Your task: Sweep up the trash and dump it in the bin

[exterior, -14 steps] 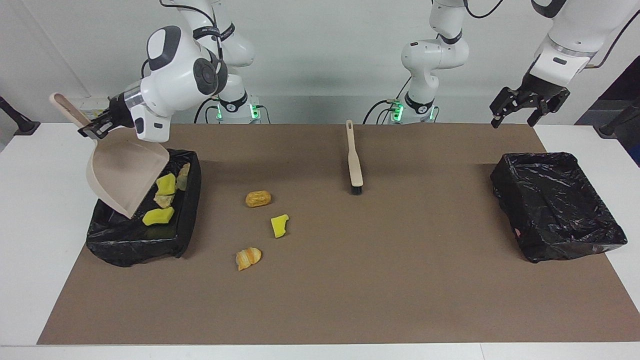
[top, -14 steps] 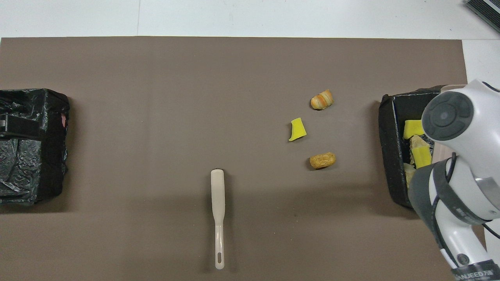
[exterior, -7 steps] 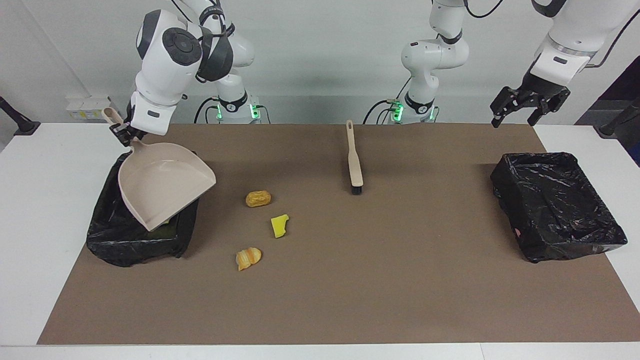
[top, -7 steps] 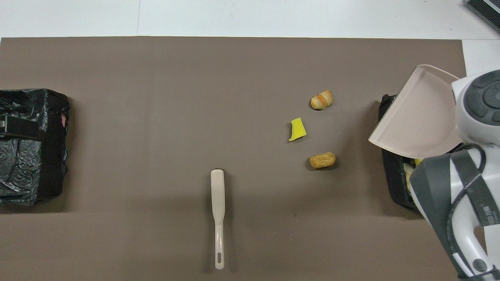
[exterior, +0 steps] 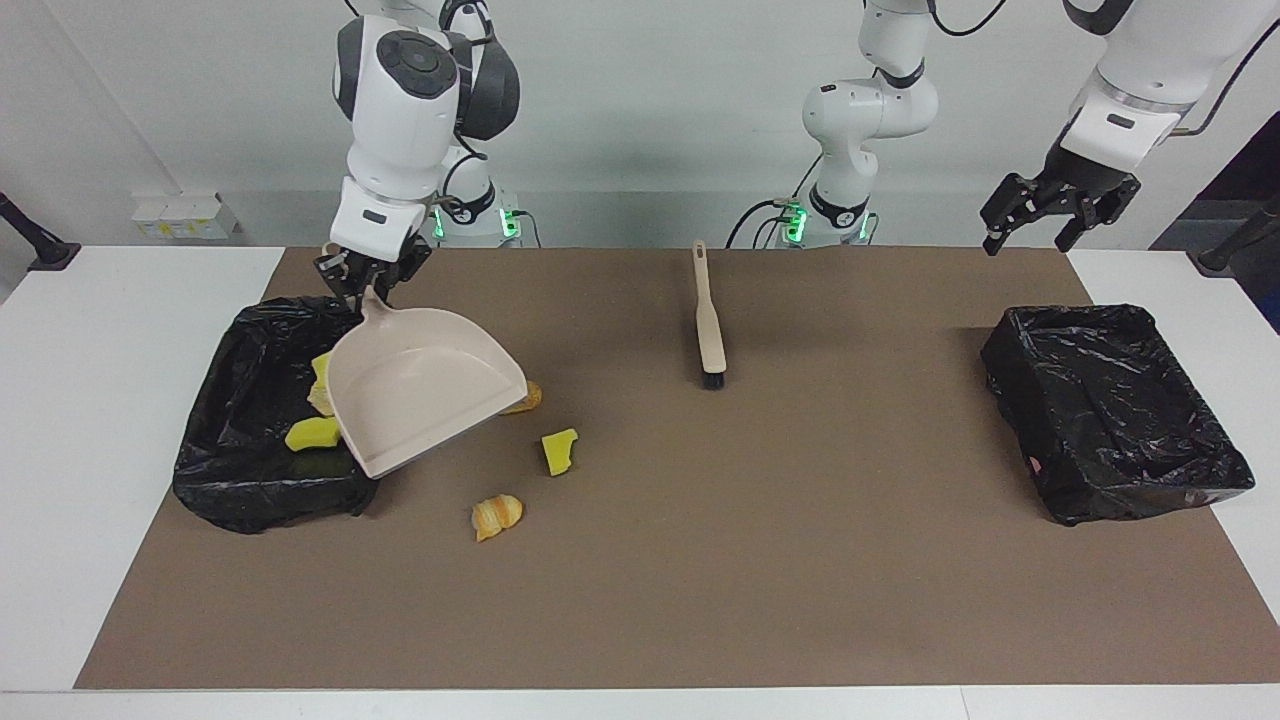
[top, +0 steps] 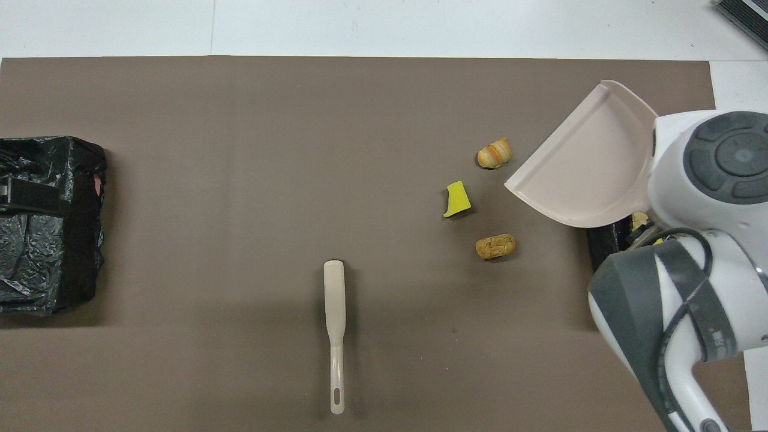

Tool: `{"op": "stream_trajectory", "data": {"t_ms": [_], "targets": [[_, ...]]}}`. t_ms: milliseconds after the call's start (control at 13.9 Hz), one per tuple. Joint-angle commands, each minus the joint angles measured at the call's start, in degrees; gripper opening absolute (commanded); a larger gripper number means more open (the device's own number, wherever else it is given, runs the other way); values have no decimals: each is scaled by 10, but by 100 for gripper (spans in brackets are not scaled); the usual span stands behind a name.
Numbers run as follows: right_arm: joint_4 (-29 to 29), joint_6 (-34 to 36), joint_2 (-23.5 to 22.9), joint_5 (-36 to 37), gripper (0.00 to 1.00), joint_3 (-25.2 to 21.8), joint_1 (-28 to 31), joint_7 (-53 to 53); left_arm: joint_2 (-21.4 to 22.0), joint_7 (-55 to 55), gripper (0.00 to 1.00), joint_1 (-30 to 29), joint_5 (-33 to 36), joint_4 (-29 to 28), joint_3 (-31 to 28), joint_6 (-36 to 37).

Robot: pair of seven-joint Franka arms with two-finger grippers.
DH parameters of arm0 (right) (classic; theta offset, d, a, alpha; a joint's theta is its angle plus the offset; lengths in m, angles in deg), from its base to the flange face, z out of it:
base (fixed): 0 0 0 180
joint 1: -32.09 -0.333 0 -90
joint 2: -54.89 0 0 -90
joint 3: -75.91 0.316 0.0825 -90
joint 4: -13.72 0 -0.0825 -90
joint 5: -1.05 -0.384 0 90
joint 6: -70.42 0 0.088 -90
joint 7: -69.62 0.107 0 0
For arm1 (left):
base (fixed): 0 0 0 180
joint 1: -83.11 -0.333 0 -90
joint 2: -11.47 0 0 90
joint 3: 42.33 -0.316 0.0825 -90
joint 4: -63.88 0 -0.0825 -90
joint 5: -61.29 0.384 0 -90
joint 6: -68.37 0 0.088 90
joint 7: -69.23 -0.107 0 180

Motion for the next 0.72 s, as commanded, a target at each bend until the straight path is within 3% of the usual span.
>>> {"op": "stream_trajectory", "data": {"t_ms": [0, 649], "targets": [[-51, 7, -34, -39, 0, -2, -22, 74, 9, -4, 100, -1, 8, -11, 0, 7], [-51, 9, -34, -125, 0, -1, -44, 175, 9, -4, 100, -1, 8, -12, 0, 7]]}}
